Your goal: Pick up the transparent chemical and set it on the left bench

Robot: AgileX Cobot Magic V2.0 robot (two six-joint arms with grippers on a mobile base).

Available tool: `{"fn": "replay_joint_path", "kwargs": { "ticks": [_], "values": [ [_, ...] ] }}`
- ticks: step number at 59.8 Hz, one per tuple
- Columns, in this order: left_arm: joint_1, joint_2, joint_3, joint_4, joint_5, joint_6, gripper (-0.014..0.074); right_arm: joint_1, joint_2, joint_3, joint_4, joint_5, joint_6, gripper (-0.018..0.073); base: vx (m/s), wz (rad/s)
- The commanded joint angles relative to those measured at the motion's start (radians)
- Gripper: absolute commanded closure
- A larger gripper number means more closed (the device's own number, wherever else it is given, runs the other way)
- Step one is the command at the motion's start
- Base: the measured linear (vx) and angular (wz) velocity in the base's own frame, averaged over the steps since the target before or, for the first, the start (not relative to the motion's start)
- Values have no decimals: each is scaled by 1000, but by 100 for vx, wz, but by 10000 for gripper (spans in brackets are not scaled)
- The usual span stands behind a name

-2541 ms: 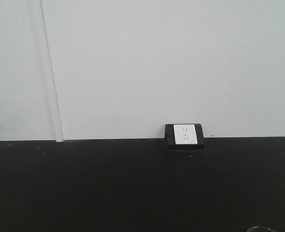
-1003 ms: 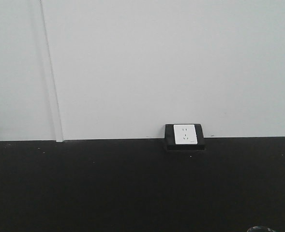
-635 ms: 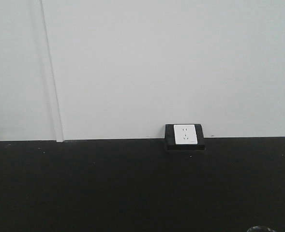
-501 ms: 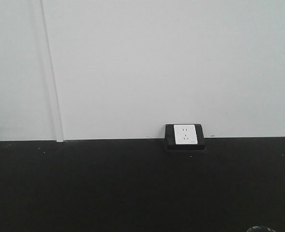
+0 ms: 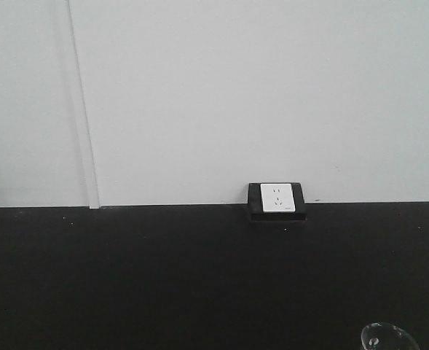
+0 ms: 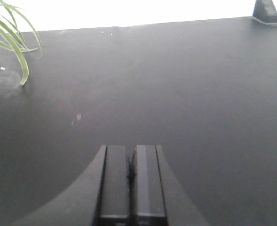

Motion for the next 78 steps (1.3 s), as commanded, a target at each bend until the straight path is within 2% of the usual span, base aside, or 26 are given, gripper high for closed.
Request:
{"fn": "replay_joint_path", "kwargs": {
  "ticks": [1, 78],
  "values": [
    [-2, -19, 16, -1, -78, -8, 600, -5, 3, -32, -5, -76, -7, 564, -15, -2],
    [-2, -19, 16, -1, -78, -8, 600, -5, 3, -32, -5, -76, -7, 564, -32, 0]
  ]
}}
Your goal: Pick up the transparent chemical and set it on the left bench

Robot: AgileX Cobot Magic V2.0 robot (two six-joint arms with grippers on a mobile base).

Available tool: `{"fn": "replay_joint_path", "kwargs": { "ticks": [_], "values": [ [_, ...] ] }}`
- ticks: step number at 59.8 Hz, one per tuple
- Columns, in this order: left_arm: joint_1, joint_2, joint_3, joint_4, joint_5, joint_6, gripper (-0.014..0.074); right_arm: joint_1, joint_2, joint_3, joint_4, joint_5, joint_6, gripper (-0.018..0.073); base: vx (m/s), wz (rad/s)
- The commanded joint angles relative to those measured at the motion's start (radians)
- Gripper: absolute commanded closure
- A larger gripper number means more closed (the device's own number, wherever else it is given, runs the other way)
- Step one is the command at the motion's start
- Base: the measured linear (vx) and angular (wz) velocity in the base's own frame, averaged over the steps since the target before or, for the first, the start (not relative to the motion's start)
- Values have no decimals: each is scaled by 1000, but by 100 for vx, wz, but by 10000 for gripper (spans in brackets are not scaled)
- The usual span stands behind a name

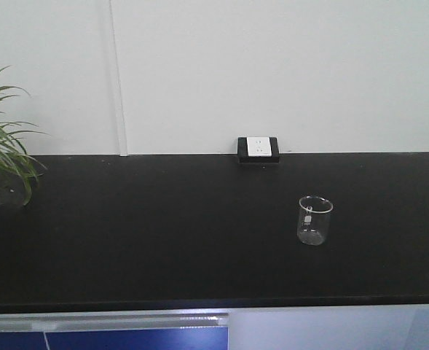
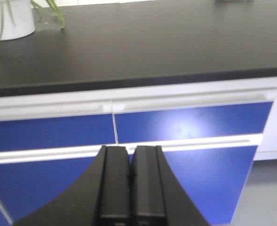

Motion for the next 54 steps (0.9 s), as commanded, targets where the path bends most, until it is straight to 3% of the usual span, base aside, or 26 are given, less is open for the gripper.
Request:
{"fn": "replay_joint_path", "kwargs": {
  "ticks": [1, 54],
  "values": [
    [-2, -19, 16, -1, -78, -8, 600, -5, 3, -32, -5, -76, -6, 564, -36, 8],
    [-2, -19, 16, -1, -78, -8, 600, -5, 3, -32, -5, -76, -6, 564, -29, 13]
  ]
}}
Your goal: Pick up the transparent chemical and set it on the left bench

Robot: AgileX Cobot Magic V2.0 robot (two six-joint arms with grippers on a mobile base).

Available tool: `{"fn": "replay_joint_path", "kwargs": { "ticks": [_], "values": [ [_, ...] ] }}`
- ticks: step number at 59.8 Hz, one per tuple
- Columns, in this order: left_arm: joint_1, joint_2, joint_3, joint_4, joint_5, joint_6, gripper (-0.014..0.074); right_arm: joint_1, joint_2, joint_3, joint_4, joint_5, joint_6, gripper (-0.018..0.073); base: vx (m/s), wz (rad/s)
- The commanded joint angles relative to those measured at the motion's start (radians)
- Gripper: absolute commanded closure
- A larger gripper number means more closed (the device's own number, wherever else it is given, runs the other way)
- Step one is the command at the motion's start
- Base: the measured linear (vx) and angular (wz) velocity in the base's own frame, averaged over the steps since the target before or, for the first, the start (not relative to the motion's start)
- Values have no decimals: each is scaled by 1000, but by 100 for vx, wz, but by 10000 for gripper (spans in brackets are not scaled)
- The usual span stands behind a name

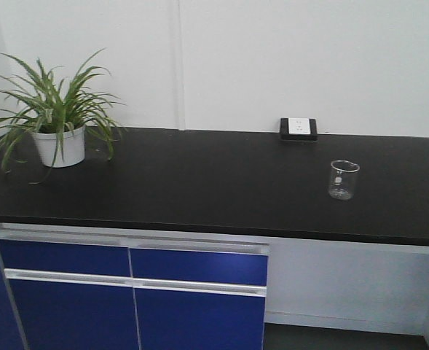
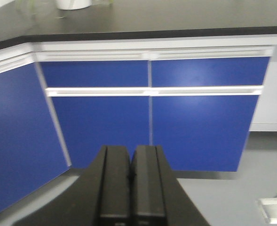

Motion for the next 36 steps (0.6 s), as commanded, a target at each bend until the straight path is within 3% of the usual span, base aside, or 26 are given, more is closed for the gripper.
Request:
{"fn": "replay_joint_path", "kwargs": {
  "ticks": [1, 20, 36],
  "values": [
    [-2, -19, 16, -1, -78, -8, 600, -5, 3, -32, -5, -76, -6, 564, -13, 41],
    [-2, -19, 16, -1, -78, -8, 600, -5, 3, -32, -5, -76, -6, 564, -9, 53],
    [-2, -19, 16, -1, -78, -8, 600, -5, 3, -32, -5, -76, -6, 564, -2, 92]
  ]
}}
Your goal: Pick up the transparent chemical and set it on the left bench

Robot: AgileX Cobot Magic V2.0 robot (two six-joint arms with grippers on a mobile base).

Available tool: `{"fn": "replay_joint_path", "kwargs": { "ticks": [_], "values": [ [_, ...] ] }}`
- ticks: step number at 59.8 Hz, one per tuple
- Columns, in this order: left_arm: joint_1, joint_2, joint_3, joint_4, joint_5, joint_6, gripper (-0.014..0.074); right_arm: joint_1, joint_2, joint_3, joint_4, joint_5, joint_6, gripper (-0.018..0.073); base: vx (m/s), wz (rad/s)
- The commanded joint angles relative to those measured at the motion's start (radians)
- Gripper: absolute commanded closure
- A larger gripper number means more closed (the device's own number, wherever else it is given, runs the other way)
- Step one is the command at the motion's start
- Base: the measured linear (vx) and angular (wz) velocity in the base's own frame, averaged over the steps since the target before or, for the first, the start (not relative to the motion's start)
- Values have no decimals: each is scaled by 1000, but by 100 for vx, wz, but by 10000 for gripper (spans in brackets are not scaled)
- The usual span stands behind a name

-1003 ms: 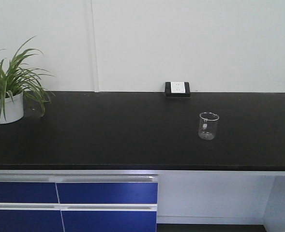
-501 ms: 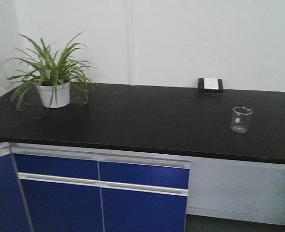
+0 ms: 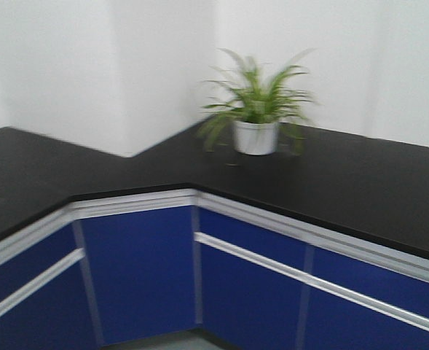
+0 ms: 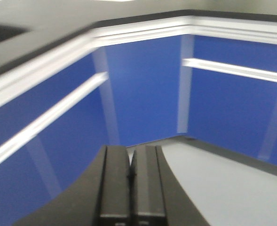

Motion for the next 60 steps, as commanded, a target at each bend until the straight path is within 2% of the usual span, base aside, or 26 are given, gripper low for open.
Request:
{"fn": "replay_joint_path", "kwargs": {
  "ticks": [1, 28, 60],
  "values": [
    [-2, -19, 16, -1, -78, -8, 600, -5, 3, -32, -5, -77, -6, 564, 0, 101],
    [-2, -19, 16, -1, -78, -8, 600, -5, 3, -32, -5, -70, -6, 564, 7, 91],
    [-2, -19, 16, -1, -78, -8, 600, -5, 3, -32, -5, -70, -6, 564, 17, 76]
  ]
}}
